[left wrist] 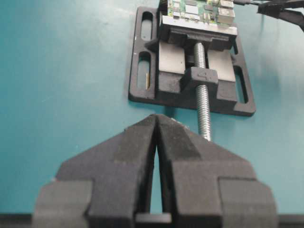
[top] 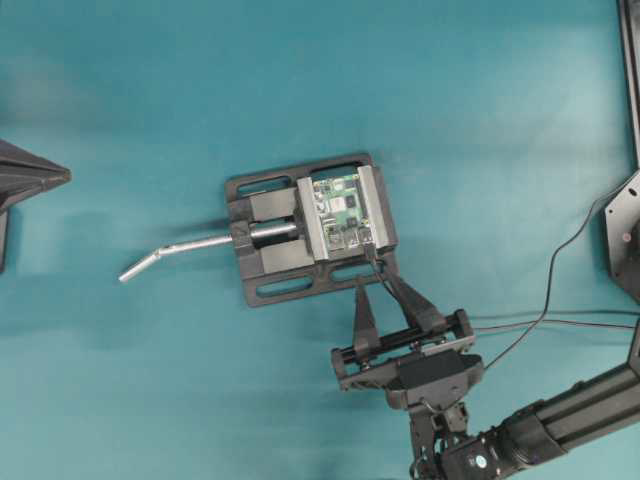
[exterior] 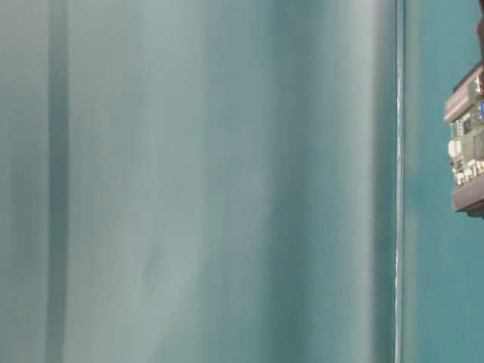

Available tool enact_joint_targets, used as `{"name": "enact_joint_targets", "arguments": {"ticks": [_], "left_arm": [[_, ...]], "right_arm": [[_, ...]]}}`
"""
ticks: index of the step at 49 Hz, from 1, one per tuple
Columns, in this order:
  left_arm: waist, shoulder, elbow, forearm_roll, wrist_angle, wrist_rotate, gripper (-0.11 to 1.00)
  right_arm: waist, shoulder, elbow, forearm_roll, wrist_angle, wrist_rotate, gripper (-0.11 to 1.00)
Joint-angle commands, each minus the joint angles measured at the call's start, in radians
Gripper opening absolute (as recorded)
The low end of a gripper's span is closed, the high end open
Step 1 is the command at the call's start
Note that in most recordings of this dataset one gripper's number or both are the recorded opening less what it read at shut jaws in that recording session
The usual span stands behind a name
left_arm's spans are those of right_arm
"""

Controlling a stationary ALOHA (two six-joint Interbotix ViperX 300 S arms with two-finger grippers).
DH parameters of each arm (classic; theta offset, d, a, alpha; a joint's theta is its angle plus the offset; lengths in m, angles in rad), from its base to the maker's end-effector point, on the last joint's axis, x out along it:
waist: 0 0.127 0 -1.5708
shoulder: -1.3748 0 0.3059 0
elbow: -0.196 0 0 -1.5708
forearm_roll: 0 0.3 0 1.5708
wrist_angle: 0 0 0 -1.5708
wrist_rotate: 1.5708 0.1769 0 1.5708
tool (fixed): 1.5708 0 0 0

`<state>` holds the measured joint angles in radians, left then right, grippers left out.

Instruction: Insert the USB into the fixed PCB.

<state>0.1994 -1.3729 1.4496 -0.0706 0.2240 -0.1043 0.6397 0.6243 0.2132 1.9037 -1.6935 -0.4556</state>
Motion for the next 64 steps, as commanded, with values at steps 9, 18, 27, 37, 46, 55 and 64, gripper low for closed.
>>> {"name": "enact_joint_targets", "arguments": {"ticks": [9, 18, 27, 37, 46, 55, 64], "left_arm": [[0.003, 0.009, -0.025, 0.002, -0.005, -0.006, 0.0], [0.003, 0.009, -0.025, 0.003, -0.005, -0.006, 0.0], [0.002, 0.009, -0.025, 0.003, -0.005, -0.006, 0.0], [0.003, 0.009, -0.025, 0.003, -0.005, -0.006, 0.0], [0.003, 0.009, -0.025, 0.002, -0.005, -0.006, 0.0], [0.003, 0.009, -0.025, 0.003, -0.005, -0.006, 0.0], [0.003, 0.008, -0.025, 0.002, -0.005, -0.006, 0.0]], "right_arm": [[0.009, -0.08, 0.02, 0.011, 0.0, -0.008, 0.62], [0.02, -0.152, 0.072, 0.009, 0.038, -0.038, 0.62], [0.021, -0.27, 0.169, -0.005, 0.193, -0.13, 0.63], [0.023, -0.394, 0.29, -0.052, 0.331, -0.187, 0.63], [0.02, -0.515, 0.417, -0.095, 0.468, -0.187, 0.63], [-0.009, -0.695, 0.554, -0.179, 0.518, -0.189, 0.63], [-0.063, -0.884, 0.69, -0.247, 0.621, -0.189, 0.64]]}}
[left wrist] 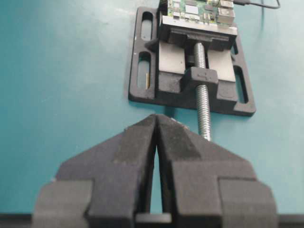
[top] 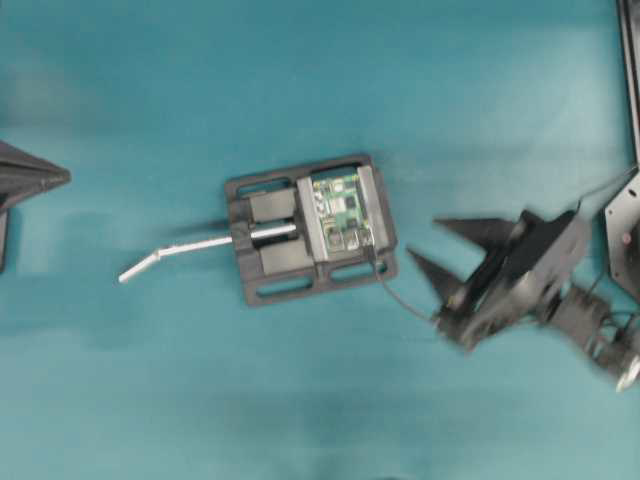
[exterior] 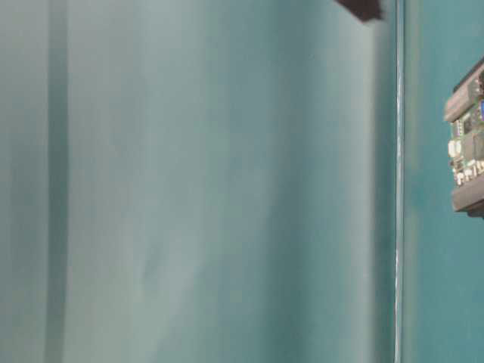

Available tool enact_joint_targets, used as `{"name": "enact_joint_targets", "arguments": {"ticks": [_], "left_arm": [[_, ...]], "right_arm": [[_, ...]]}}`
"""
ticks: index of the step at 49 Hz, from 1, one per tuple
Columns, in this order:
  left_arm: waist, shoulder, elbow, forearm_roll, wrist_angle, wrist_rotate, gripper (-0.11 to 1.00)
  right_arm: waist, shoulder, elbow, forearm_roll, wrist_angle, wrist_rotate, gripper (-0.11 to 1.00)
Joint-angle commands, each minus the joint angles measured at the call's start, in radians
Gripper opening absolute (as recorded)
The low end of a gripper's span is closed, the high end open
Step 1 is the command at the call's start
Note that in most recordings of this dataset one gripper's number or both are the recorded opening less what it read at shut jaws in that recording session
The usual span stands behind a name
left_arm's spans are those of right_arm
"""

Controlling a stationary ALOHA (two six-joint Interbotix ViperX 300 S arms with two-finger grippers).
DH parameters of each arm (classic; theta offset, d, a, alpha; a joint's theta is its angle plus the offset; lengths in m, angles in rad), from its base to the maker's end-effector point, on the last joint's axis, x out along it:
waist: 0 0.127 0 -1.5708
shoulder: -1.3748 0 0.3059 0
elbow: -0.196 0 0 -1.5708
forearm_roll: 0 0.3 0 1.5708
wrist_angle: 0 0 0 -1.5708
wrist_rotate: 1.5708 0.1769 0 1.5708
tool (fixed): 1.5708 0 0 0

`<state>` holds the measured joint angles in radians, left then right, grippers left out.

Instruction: Insert the USB into the fixed PCB.

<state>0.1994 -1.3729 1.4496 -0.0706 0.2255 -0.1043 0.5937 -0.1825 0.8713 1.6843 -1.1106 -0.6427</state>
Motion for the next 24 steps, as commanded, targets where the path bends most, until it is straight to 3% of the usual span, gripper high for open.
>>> {"name": "enact_joint_targets", "arguments": {"ticks": [1, 11, 24], "left_arm": [[0.003, 0.009, -0.025, 0.003, -0.006, -0.006, 0.0], [0.003, 0.009, -0.025, 0.003, -0.006, -0.006, 0.0], [0.003, 0.009, -0.025, 0.002, -0.006, -0.006, 0.0]], "right_arm": [[-0.026, -0.097, 0.048, -0.032, 0.061, -0.002, 0.64], [-0.146, -0.279, 0.183, -0.12, 0.345, -0.029, 0.74], [-0.347, -0.449, 0.239, -0.278, 0.575, -0.196, 0.8]]}}
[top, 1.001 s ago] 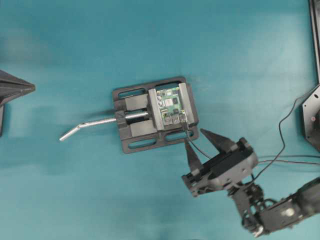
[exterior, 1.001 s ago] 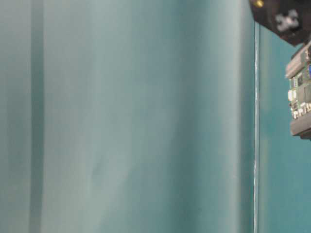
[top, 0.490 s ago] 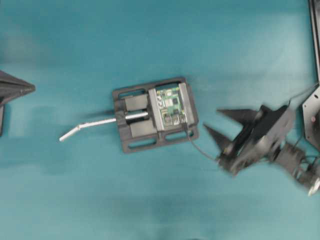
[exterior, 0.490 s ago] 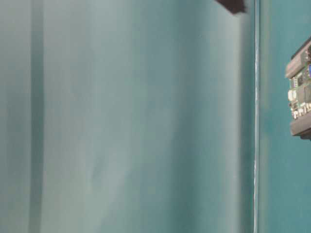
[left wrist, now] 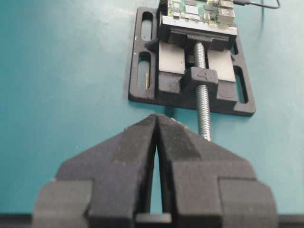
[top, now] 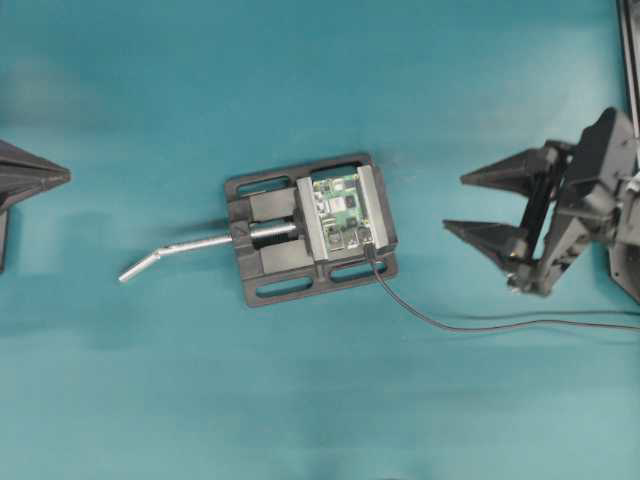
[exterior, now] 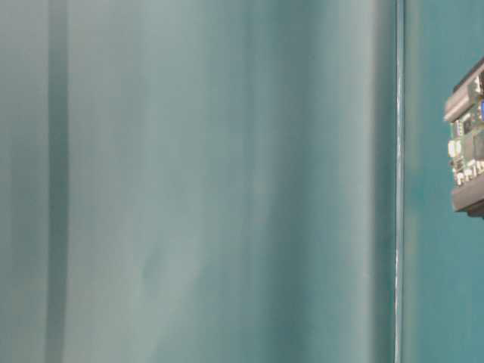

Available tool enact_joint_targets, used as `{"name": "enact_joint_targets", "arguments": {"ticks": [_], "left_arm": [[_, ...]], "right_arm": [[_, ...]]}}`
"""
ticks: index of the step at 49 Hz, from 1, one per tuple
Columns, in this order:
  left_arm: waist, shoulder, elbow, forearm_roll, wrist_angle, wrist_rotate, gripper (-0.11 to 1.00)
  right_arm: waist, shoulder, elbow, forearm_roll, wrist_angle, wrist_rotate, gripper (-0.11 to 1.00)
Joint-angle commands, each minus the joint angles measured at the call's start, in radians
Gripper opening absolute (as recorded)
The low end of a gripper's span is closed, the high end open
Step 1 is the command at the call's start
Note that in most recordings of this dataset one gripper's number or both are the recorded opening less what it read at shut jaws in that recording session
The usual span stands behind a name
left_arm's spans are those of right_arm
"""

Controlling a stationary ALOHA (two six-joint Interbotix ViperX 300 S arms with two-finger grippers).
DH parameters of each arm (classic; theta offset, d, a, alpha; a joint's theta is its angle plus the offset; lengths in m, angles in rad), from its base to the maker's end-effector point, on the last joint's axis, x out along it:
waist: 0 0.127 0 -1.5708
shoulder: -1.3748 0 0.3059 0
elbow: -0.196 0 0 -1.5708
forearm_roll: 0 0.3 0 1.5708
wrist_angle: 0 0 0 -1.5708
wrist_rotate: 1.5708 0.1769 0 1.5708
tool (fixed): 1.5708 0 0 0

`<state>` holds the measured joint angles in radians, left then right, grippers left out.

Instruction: Insert the USB into the fixed PCB.

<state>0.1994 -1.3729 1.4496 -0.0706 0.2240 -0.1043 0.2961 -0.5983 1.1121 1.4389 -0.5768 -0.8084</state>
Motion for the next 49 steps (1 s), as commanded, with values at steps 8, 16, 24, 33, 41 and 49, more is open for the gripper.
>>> {"name": "enact_joint_targets", "arguments": {"ticks": [8, 16, 24, 33, 41, 49], "left_arm": [[0.003, 0.009, -0.025, 0.003, -0.005, -0.006, 0.0], [0.003, 0.009, -0.025, 0.003, -0.005, -0.006, 0.0], [0.003, 0.008, -0.025, 0.003, -0.005, -0.006, 0.0], [0.003, 0.008, -0.025, 0.003, -0.005, -0.006, 0.0], [0.003, 0.009, -0.025, 0.003, -0.005, -0.006, 0.0], [0.003, 0.008, -0.025, 0.002, -0.005, -0.006, 0.0]], "right_arm": [[-0.172, -0.124, 0.034, -0.058, 0.212, -0.12, 0.8], [-0.245, -0.219, 0.103, -0.06, 0.387, -0.144, 0.8], [-0.253, -0.371, 0.195, -0.061, 0.419, -0.144, 0.8], [-0.253, -0.603, 0.308, -0.069, 0.417, -0.146, 0.8], [-0.253, -0.736, 0.38, -0.115, 0.451, -0.146, 0.79], [-0.253, -0.721, 0.413, -0.213, 0.503, -0.146, 0.79]]}}
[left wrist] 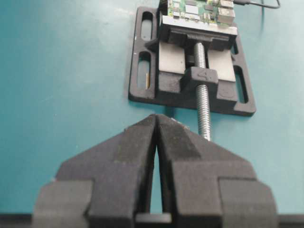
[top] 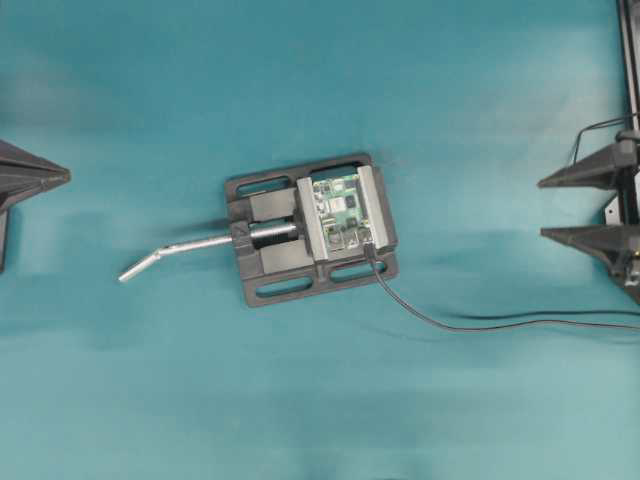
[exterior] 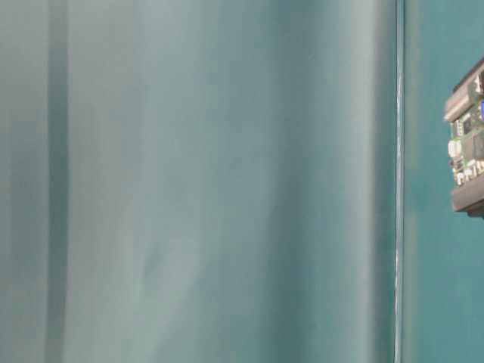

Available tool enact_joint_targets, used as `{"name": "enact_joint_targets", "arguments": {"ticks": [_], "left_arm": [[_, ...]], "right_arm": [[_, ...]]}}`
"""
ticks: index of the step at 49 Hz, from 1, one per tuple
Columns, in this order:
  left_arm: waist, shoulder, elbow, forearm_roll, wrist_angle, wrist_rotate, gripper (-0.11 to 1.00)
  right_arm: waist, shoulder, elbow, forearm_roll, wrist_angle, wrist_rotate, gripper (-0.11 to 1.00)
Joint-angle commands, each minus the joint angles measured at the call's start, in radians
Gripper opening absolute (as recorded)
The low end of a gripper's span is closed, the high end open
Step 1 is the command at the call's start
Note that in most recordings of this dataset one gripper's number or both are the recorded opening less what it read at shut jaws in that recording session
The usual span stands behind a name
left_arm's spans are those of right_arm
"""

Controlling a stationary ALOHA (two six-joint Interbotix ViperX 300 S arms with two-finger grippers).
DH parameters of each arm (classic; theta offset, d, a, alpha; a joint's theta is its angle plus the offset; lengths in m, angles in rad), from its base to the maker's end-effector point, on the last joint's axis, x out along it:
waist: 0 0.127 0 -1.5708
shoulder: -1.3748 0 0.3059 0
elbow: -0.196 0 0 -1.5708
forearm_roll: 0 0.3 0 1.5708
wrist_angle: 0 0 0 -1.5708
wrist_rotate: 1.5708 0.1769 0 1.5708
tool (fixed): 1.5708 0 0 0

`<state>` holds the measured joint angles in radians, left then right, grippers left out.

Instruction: Insert the USB into the fixed PCB.

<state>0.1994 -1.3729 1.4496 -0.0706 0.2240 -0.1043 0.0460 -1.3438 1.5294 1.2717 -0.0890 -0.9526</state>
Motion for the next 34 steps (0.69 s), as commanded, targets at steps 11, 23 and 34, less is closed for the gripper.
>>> {"name": "enact_joint_targets", "arguments": {"ticks": [11, 23, 34], "left_arm": [[0.003, 0.008, -0.025, 0.003, -0.005, -0.006, 0.0], [0.003, 0.009, -0.025, 0.003, -0.005, -0.006, 0.0], [0.002, 0.009, -0.025, 0.003, -0.005, -0.006, 0.0]], "right_arm": [[-0.003, 0.038, -0.003, -0.16, 0.026, 0.005, 0.79], [-0.003, -0.052, 0.037, -0.172, -0.009, 0.005, 0.79], [-0.003, -0.132, 0.072, -0.172, -0.002, 0.008, 0.79]]}}
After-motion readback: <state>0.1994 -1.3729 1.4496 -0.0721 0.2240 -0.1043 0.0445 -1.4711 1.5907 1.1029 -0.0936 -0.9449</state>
